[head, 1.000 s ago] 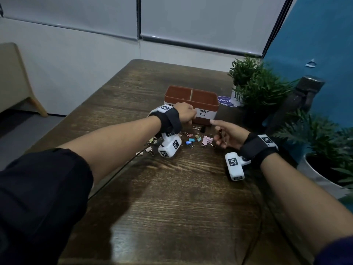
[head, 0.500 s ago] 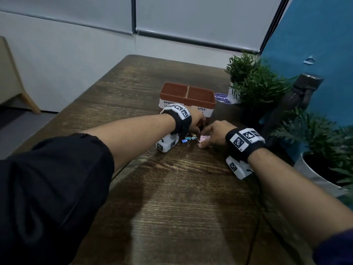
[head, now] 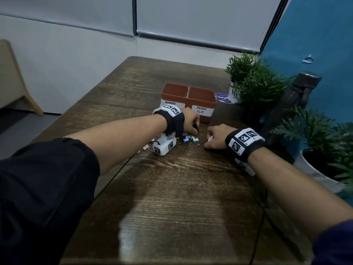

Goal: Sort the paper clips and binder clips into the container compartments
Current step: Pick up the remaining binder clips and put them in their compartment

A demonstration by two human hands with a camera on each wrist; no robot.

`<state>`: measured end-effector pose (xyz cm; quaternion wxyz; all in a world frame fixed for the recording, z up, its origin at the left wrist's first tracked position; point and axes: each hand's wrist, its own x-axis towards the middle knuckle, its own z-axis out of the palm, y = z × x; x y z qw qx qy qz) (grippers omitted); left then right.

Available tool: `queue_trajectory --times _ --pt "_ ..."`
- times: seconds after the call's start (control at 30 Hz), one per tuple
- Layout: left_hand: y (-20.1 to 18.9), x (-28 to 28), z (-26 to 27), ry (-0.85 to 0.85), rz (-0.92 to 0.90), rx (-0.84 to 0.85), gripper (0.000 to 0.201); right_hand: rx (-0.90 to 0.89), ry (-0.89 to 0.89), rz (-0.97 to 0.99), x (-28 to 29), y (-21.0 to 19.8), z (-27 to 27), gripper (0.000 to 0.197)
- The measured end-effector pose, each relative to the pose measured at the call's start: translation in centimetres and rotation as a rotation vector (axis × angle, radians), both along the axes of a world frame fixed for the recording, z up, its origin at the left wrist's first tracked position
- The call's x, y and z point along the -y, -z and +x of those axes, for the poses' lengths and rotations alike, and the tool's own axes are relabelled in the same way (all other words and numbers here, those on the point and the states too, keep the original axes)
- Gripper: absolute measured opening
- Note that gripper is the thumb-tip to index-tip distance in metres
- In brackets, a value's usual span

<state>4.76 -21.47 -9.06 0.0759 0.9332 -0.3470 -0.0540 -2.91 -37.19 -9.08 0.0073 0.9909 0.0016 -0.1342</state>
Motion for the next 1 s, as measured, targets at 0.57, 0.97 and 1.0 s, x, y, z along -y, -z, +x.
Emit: queue_trajectory --times 0.57,0.97,1.0 --pt "-1.6 -5.0 -4.2 0.008 -0.154 -0.129 0.02 0.106 -0.104 0.172 -0.8 -0.8 -0.3 0.031" --pt "0.3 -3.9 -6.4 0.116 0.064 -0.009 0.023 0.165 -0.062 0.067 -3.0 -0.4 -0.2 0.013" --pt "0.3 -3.9 -6.5 0.108 0.05 -0.023 0.022 0.174 -0.071 0.062 -3.1 -0.4 -0.3 0.013"
